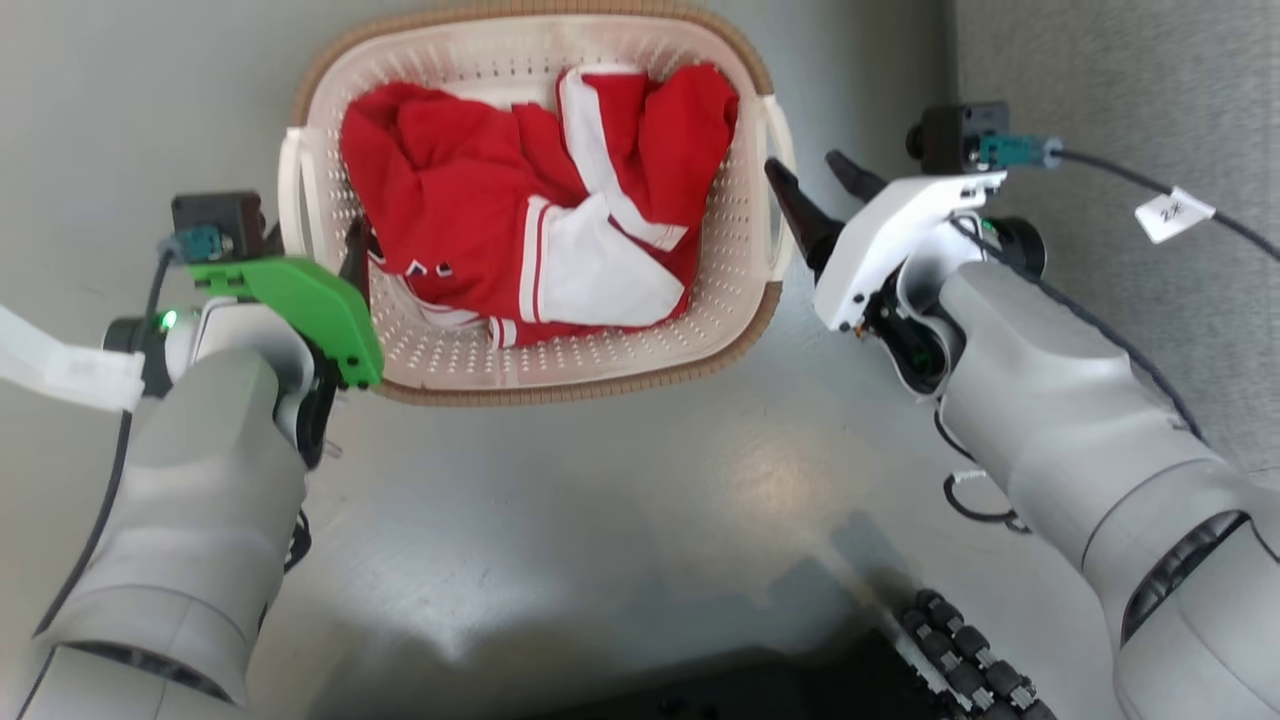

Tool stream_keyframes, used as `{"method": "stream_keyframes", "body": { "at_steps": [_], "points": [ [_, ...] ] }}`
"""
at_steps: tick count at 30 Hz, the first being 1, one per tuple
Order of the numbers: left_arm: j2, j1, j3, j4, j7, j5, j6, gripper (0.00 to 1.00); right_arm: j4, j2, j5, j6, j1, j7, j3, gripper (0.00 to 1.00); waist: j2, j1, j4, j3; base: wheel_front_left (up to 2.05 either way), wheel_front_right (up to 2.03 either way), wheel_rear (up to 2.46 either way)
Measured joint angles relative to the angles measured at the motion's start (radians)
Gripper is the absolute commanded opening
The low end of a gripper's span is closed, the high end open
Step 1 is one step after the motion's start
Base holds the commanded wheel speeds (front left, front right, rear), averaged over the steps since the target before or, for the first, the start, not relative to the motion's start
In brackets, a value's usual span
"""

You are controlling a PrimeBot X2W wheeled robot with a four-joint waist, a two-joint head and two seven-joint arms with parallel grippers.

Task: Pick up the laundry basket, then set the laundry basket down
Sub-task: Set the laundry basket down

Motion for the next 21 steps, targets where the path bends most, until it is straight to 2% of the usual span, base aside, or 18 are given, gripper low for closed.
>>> {"method": "stream_keyframes", "body": {
  "at_steps": [21],
  "points": [
    [0.009, 0.113, 0.011, -0.041, -0.026, 0.000, -0.021, 1.00, -0.032, -0.008, 0.009, 0.000, 0.113, -0.042, 0.013, 1.00, 0.0000, 0.0000, -0.015, -0.267, 0.00, 0.00, 0.00]
  ]
}}
